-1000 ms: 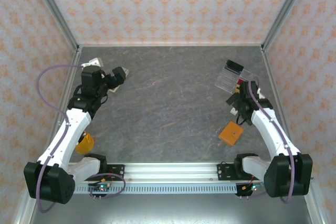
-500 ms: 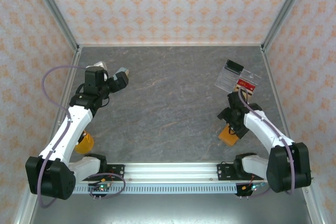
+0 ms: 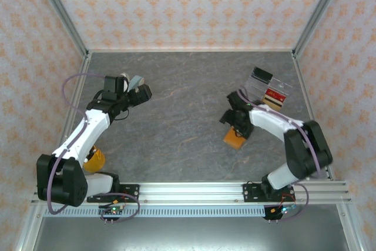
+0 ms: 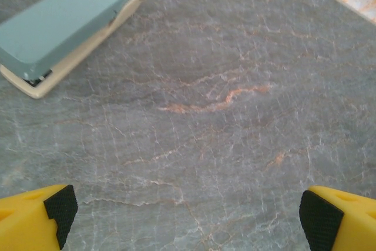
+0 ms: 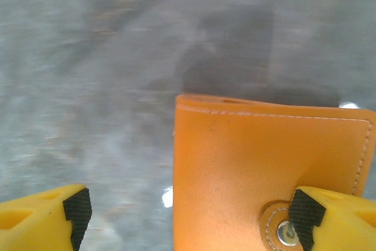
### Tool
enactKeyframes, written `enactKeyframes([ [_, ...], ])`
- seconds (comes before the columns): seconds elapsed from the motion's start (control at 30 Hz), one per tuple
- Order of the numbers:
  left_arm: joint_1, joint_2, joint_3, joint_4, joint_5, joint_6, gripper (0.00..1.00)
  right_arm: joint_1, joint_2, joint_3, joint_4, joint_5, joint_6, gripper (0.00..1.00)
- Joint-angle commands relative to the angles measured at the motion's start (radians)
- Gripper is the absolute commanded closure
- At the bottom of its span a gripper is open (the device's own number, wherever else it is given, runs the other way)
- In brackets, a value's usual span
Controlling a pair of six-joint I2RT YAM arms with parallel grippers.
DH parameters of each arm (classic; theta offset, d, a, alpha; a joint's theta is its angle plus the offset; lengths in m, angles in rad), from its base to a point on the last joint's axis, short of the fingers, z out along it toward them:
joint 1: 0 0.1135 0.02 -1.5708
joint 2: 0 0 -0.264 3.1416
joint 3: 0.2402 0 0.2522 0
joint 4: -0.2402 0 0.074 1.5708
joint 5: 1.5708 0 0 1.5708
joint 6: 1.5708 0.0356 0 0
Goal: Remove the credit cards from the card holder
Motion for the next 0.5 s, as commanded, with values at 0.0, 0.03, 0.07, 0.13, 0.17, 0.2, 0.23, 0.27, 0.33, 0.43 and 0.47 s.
enactKeyframes([
  [0.0,-0.022,0.026,0.029,-0.001,0.027,-0.022,0.0,0.088,0.17,0.094,0.185,-0.099,0.016,0.11],
  [0.03,-0.029,0.038,0.03,-0.002,0.026,-0.023,0.0,0.109,0.214,0.146,0.187,-0.107,0.012,0.11],
  [0.07,-0.034,0.047,0.031,-0.004,0.027,-0.026,0.0,0.125,0.245,0.187,0.188,-0.113,0.008,0.12],
  [0.13,-0.045,0.069,0.028,-0.001,0.038,-0.035,0.0,0.145,0.29,0.258,0.174,-0.108,-0.016,0.13],
  [0.17,-0.048,0.079,0.027,0.002,0.048,-0.039,0.0,0.146,0.296,0.274,0.165,-0.103,-0.024,0.13],
  [0.2,-0.052,0.092,0.026,0.007,0.061,-0.041,0.0,0.144,0.289,0.286,0.149,-0.086,-0.036,0.14],
  [0.23,-0.058,0.104,0.026,0.01,0.07,-0.045,0.0,0.144,0.273,0.293,0.125,-0.059,-0.047,0.14],
  [0.27,-0.063,0.117,0.028,0.011,0.078,-0.045,0.0,0.143,0.254,0.292,0.106,-0.027,-0.057,0.14],
  [0.33,-0.077,0.151,0.036,0.017,0.102,-0.046,0.0,0.137,0.201,0.267,0.082,0.039,-0.064,0.14],
  [0.43,-0.106,0.222,0.063,0.034,0.148,-0.048,0.01,0.107,0.154,0.21,0.09,0.075,-0.053,0.15],
  [0.47,-0.116,0.249,0.076,0.041,0.165,-0.048,0.02,0.094,0.151,0.199,0.094,0.072,-0.047,0.15],
])
